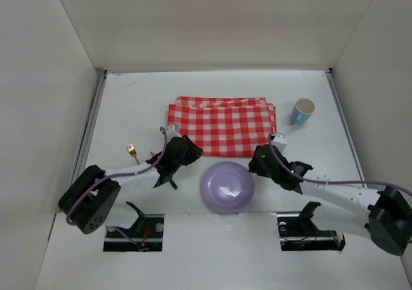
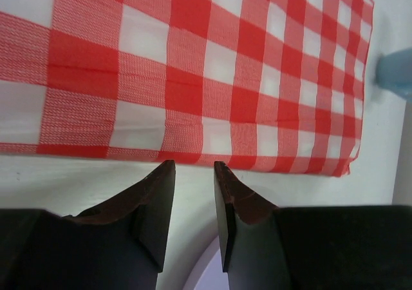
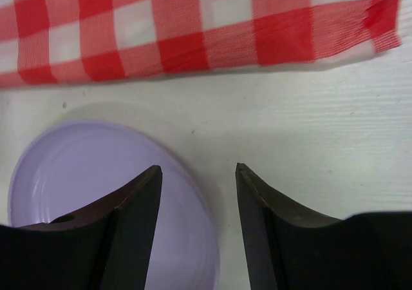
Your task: Set the dinner table for one person
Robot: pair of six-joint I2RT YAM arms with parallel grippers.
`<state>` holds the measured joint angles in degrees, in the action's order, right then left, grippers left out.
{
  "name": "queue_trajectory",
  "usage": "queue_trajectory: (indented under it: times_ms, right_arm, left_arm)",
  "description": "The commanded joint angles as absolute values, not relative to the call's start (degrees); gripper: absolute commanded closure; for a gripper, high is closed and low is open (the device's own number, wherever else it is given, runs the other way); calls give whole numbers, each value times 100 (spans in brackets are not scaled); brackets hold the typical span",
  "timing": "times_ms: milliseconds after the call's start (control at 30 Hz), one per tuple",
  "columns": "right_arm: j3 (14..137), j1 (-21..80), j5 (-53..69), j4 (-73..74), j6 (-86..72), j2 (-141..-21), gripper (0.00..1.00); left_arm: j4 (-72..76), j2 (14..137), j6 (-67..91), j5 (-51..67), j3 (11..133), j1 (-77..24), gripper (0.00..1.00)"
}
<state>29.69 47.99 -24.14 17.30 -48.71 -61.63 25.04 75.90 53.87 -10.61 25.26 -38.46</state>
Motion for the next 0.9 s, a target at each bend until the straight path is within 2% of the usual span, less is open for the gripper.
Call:
queue_trajectory:
  times_ms: [0, 100, 267, 500, 700, 867]
  right_arm:
    - [2892, 4225, -2514, 1496, -5071, -5968, 45]
    - [2743, 3496, -2190, 689, -5150, -6046, 40]
    - [2812, 2800, -1302, -271, -5273, -6818, 46]
    - [3462, 2808, -1397, -475, -5326, -7865, 50]
    - [3726, 2738, -1450, -449, -5186, -8139, 51]
    - [3543, 2956, -1818, -45, -4861, -7446, 41]
  left_arm:
    - [2900, 7567, 5274, -1124, 2769, -4020, 72]
    - [2865, 7488, 5265, -1143, 2725, -3960, 72]
    - [2856, 7576, 5335, -1169, 2602, -3740, 71]
    - [2848, 7541, 5379, -1484, 2339, -3309, 70]
    - [2830, 7348, 5379, -1617, 1951, -2923, 68]
    - [2830, 7006, 5274, -1301, 1968, -2729, 68]
